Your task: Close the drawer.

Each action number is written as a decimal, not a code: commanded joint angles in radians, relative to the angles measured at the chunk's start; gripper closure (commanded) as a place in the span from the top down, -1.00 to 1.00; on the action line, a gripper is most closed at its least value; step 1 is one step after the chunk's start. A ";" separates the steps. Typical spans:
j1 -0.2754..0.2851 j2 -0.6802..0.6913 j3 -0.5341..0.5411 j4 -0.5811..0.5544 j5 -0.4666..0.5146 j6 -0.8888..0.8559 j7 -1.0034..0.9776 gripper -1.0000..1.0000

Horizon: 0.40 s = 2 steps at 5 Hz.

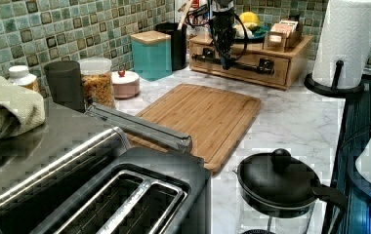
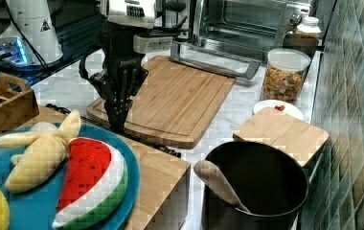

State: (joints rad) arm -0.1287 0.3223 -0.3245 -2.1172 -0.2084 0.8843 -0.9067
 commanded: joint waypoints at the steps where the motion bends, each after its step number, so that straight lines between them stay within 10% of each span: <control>1: -0.070 -0.033 -0.158 0.038 -0.050 0.002 0.115 -1.00; 2: -0.071 -0.033 -0.158 0.038 -0.050 0.002 0.115 -1.00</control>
State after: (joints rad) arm -0.1025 0.3225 -0.3477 -2.1191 -0.2100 0.8833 -0.8276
